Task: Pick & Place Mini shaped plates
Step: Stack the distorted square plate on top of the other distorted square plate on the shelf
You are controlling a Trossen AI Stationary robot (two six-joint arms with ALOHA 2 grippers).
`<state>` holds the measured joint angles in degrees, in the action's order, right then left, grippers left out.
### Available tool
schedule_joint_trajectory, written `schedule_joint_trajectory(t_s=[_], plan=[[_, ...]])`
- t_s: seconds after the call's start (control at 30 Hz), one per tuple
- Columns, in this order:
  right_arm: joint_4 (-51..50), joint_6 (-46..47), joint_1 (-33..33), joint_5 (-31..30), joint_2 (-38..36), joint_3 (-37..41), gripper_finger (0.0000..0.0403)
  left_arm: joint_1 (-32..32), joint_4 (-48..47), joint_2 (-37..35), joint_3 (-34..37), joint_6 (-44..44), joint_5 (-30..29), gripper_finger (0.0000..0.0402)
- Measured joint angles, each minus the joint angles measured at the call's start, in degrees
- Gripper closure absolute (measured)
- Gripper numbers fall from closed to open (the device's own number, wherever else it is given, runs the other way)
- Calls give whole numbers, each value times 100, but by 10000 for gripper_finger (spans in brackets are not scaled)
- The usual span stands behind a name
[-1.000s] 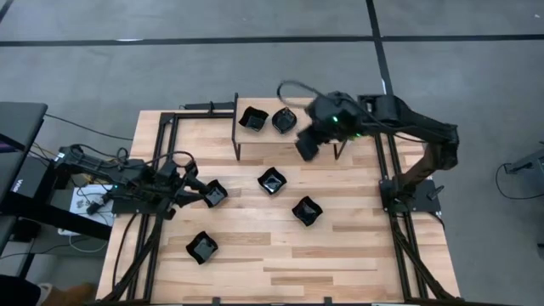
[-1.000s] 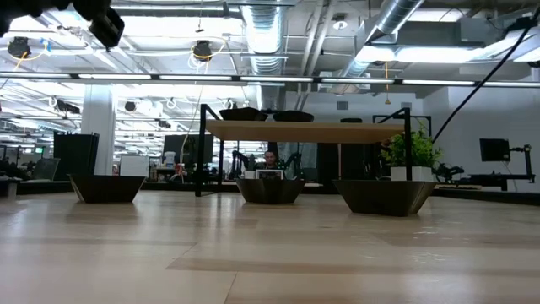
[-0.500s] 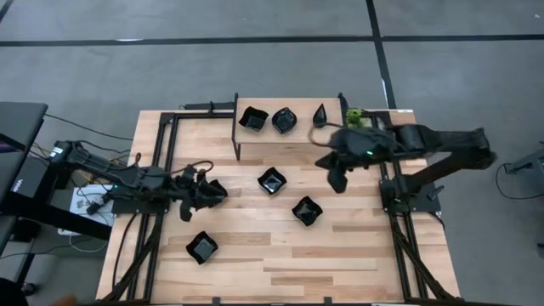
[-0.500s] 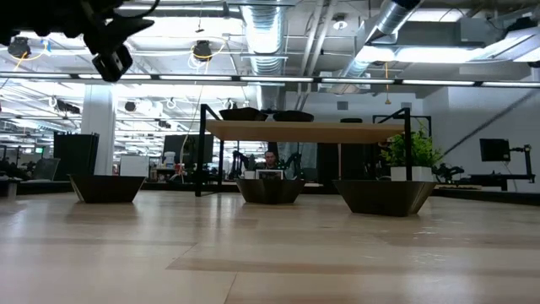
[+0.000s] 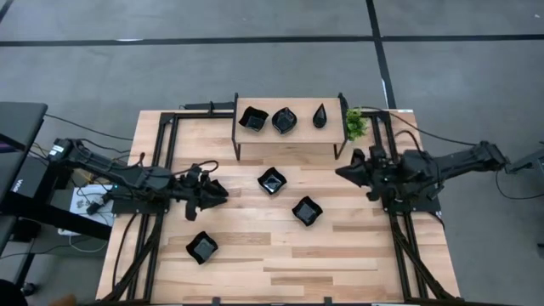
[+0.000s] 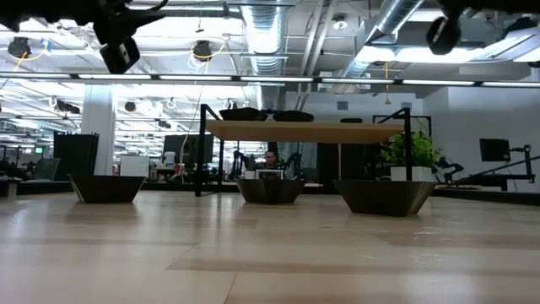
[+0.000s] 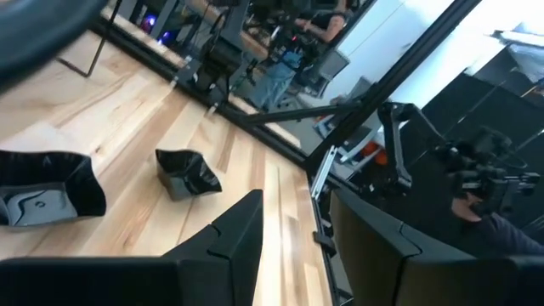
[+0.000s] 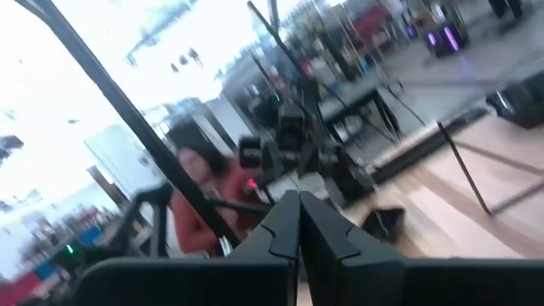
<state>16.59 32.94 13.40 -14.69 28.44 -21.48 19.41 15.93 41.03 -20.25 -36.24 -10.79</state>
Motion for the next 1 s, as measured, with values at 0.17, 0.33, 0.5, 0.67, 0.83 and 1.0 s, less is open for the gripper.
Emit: schedule_joint_trajectory(t_s=[0.17, 0.33, 0.5, 0.67, 0.83, 1.0], plan=[[1234, -512, 94, -36, -311, 740, 403, 1, -391, 500, -486, -51, -11, 261], [2190, -1469, 136, -23, -592, 1153, 403, 1, -1717, 905, -1072, -481, -119, 261], [2282, -1692, 110, -25, -921, 1244, 403, -2, -3029, 1041, -1433, -1003, -426, 261], [1887, -1701, 110, -37, -987, 1246, 403, -127, -4034, 1004, -1474, -1501, -731, 261], [1553, -1697, 110, -38, -959, 1248, 403, -640, -5079, 1004, -1473, -1906, -522, 271], [1512, -1693, 110, -38, -959, 1248, 403, -1201, -5580, 1004, -1473, -1573, -274, 285]])
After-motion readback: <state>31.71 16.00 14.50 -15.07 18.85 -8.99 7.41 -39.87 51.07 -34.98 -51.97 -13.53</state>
